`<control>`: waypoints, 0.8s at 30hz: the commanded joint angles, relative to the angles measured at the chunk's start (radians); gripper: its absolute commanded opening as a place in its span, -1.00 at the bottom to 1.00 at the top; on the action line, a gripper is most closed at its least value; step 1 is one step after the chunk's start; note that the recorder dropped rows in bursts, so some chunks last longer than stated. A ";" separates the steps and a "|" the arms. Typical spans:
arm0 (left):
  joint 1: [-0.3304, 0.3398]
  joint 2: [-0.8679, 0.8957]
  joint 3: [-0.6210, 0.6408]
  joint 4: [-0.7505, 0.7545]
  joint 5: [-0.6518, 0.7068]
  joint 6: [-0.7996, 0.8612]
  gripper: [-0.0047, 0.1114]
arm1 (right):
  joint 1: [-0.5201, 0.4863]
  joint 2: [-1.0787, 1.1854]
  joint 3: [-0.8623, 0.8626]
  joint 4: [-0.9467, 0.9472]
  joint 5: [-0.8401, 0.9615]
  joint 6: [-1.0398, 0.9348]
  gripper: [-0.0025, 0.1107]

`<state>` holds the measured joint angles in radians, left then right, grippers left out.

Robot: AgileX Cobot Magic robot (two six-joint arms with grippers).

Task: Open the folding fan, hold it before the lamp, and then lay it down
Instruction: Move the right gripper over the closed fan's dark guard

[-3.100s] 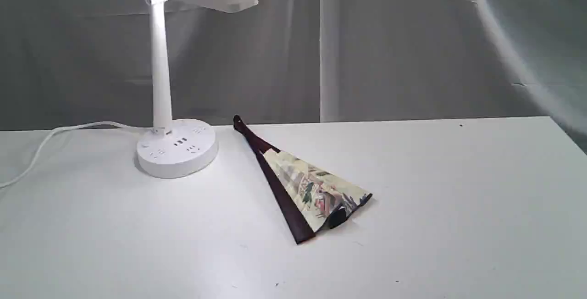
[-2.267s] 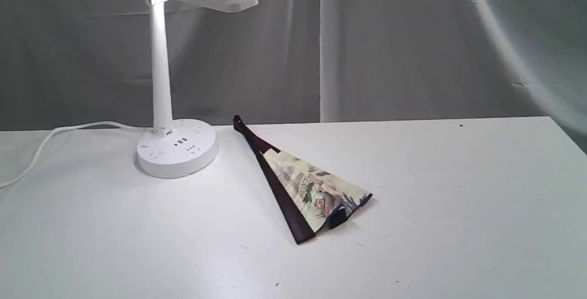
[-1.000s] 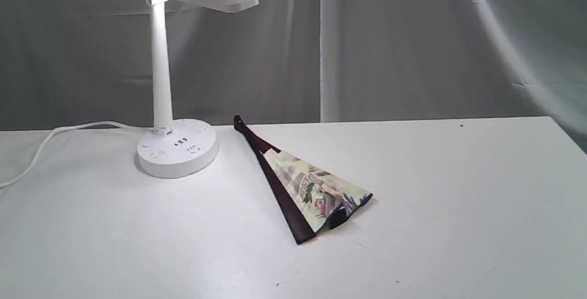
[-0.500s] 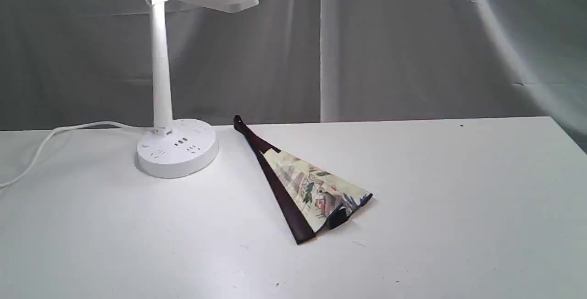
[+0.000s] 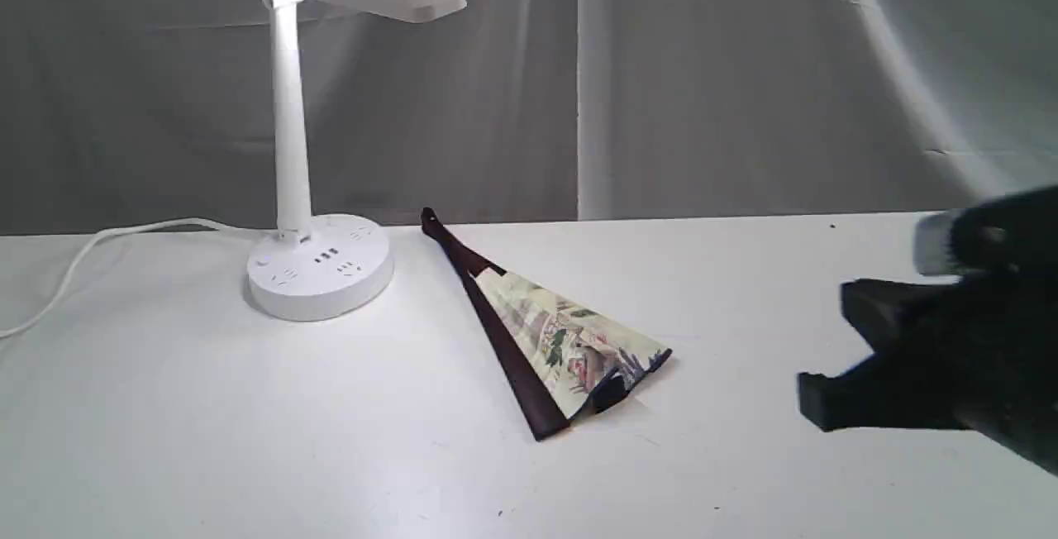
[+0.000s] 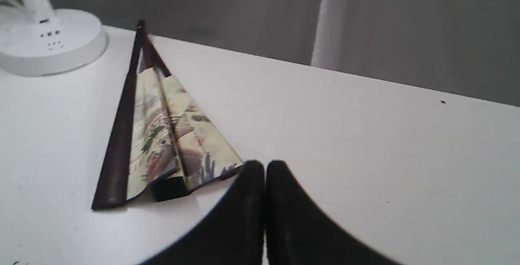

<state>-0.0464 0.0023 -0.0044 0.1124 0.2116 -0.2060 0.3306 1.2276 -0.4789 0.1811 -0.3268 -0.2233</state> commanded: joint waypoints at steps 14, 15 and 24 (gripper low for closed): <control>-0.005 -0.002 0.004 -0.103 -0.193 -0.034 -0.92 | 0.009 0.248 -0.390 -0.118 0.283 -0.020 -0.96; -0.005 -0.002 0.004 -0.104 -0.205 -0.034 -0.92 | 0.009 0.248 -0.402 -0.118 0.300 -0.020 -0.96; -0.005 -0.002 -0.038 -0.104 -0.264 -0.038 -0.92 | 0.003 0.340 -0.633 -0.135 0.667 -0.023 -0.96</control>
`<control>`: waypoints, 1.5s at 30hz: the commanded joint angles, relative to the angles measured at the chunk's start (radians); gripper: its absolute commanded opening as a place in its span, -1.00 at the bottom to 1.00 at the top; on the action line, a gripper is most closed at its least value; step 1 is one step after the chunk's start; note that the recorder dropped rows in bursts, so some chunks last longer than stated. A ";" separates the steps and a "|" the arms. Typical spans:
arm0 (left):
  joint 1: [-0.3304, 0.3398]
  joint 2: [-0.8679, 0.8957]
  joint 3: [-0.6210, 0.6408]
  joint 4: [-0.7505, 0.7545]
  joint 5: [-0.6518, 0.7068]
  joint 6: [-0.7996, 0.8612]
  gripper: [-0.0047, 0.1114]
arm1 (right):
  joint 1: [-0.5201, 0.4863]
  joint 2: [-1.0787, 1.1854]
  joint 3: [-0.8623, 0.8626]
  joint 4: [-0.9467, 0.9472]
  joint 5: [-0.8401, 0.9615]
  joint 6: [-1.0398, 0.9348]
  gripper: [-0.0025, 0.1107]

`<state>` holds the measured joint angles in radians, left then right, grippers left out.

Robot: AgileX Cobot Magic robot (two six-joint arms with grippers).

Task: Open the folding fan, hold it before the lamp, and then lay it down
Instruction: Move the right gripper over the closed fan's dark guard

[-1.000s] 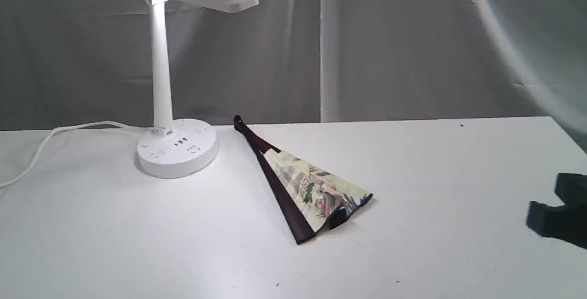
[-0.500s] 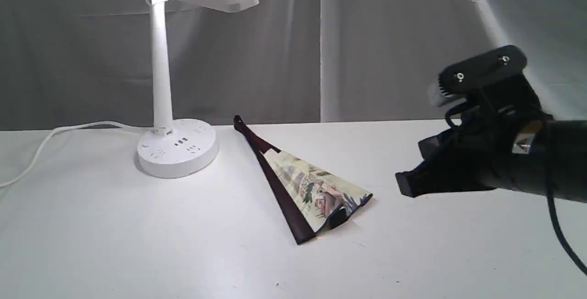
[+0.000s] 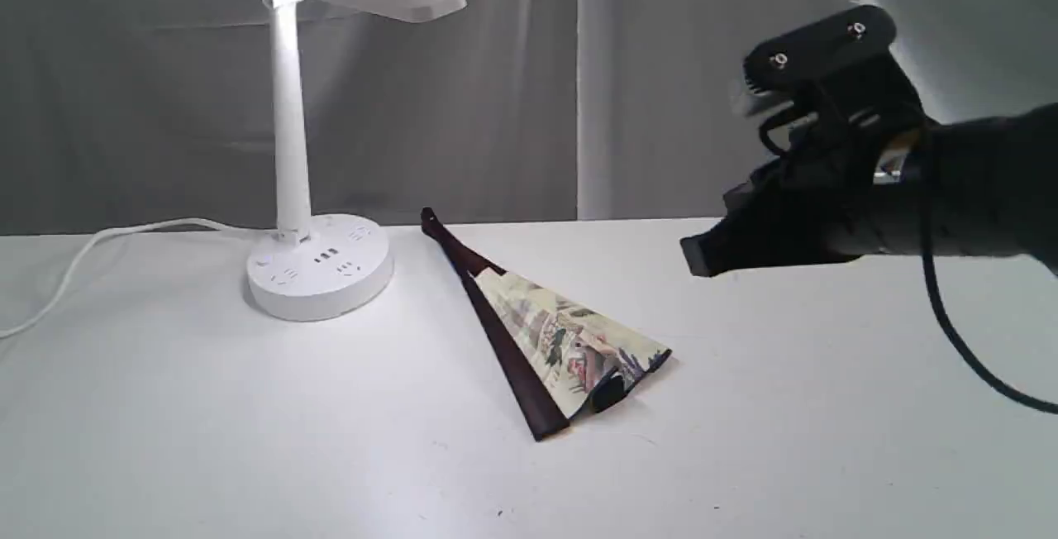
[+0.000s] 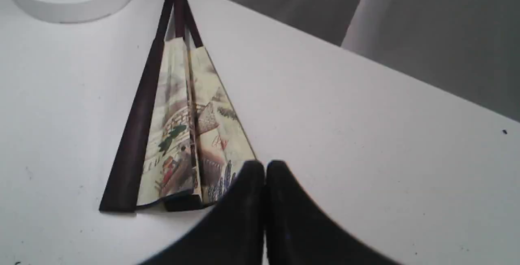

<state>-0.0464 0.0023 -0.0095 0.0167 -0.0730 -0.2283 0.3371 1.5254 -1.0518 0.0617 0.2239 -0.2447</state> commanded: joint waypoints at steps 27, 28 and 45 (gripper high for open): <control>-0.003 1.325 -0.433 0.330 -0.459 -0.067 -0.92 | -0.088 0.468 -0.433 0.128 0.315 -0.216 -0.70; -0.003 1.397 -0.443 0.349 -0.488 -0.073 -0.92 | -0.088 0.470 -0.433 0.154 0.311 -0.231 -0.64; -0.005 1.769 -0.519 0.518 -0.685 -0.107 -0.32 | -0.007 0.472 -0.440 0.215 0.279 -0.308 0.02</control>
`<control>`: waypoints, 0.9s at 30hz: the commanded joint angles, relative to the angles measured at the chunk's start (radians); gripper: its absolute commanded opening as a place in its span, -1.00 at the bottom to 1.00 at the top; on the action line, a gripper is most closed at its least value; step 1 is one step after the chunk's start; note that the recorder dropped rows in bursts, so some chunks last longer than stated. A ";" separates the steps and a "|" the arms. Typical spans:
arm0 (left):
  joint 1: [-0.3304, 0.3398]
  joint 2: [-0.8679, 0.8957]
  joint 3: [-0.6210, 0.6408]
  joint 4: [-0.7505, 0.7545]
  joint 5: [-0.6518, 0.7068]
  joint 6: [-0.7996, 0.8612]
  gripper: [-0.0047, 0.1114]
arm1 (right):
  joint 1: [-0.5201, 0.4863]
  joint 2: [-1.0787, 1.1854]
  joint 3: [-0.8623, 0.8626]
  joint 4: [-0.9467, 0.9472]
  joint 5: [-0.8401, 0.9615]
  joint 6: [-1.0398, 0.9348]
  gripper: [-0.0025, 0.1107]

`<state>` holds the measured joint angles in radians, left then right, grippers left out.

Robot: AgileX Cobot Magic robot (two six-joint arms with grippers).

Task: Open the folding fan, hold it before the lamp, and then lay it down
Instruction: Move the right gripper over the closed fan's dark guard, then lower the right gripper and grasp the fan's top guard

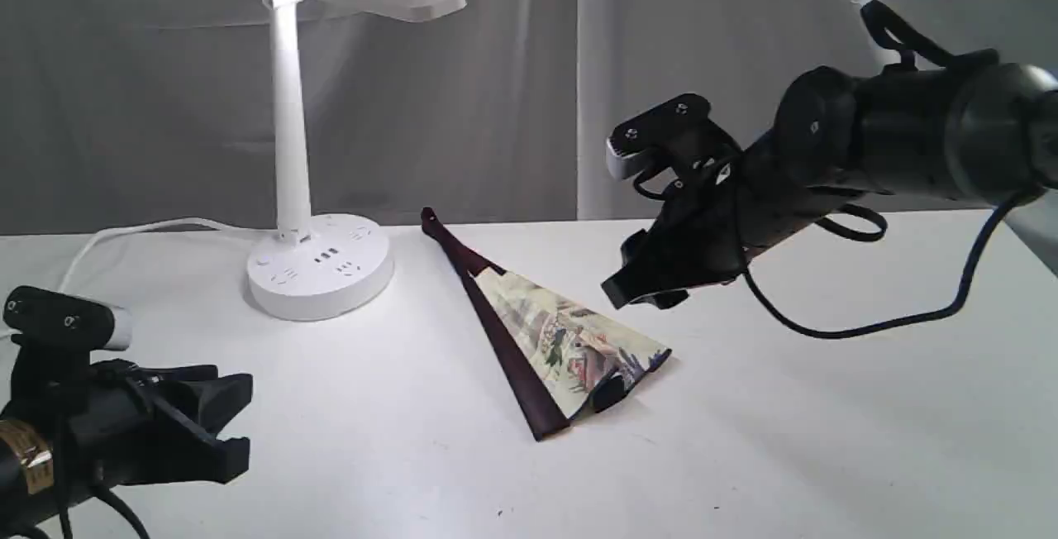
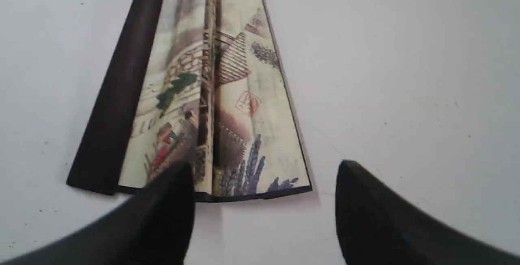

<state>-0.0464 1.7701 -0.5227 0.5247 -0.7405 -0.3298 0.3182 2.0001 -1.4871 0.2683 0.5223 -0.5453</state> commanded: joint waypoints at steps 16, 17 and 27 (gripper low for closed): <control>-0.042 0.001 -0.117 -0.071 0.398 -0.013 -0.55 | 0.024 0.086 -0.004 0.023 -0.194 -0.007 0.21; -0.059 0.001 -0.117 -0.071 0.385 -0.013 -0.55 | 0.024 0.104 -0.004 0.021 -0.210 -0.007 0.20; -0.194 0.001 -0.117 -0.066 0.274 0.001 -0.55 | 0.042 0.180 -0.004 -0.025 -0.268 -0.016 0.20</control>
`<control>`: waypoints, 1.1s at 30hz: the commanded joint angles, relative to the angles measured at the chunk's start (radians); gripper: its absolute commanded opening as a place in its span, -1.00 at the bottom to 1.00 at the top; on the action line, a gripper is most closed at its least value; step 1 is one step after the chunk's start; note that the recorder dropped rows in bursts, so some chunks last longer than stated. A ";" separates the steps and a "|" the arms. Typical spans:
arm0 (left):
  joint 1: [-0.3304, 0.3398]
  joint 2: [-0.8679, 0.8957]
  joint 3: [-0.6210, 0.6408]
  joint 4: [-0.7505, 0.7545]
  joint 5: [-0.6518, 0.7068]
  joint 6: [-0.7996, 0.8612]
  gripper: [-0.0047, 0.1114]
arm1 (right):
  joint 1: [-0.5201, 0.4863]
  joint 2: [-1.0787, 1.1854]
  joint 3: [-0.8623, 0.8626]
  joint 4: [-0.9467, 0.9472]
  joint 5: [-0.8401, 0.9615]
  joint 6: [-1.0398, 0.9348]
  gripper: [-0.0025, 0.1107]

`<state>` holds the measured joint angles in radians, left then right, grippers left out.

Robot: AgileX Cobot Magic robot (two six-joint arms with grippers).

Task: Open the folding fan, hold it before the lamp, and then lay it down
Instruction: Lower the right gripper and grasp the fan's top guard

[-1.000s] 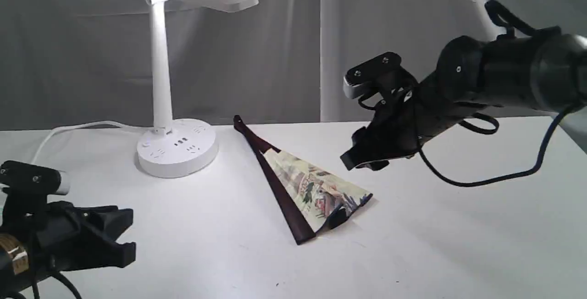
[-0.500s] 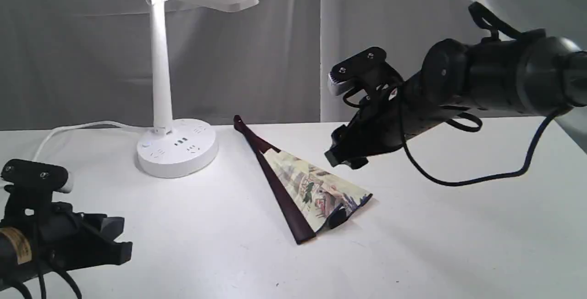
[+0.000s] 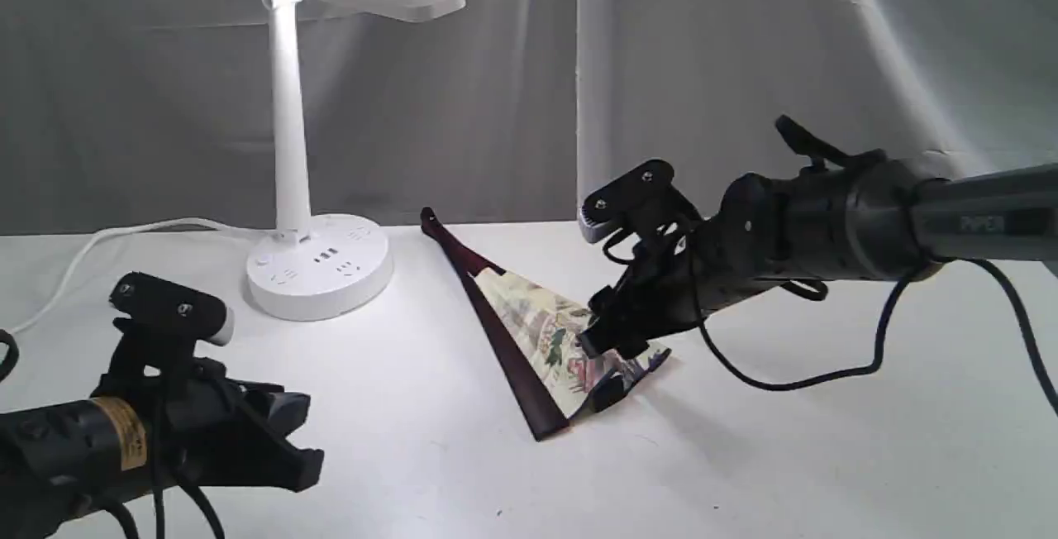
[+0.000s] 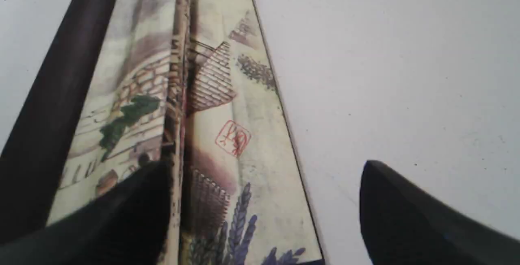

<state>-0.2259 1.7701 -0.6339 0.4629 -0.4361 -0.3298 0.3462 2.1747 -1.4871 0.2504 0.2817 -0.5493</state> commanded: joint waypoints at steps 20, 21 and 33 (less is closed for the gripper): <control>-0.017 0.001 -0.006 -0.005 -0.011 0.018 -0.55 | 0.073 0.041 -0.004 -0.005 -0.062 -0.025 0.20; -0.017 0.001 -0.006 -0.005 -0.011 0.018 -0.55 | 0.073 0.048 -0.004 -0.005 -0.070 -0.025 0.20; -0.017 0.001 -0.006 -0.008 -0.008 0.020 -0.55 | 0.073 0.127 -0.004 -0.026 -0.110 -0.029 0.17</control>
<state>-0.2347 1.7701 -0.6339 0.4629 -0.4441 -0.3158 0.4188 2.2870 -1.4912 0.2489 0.1718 -0.5692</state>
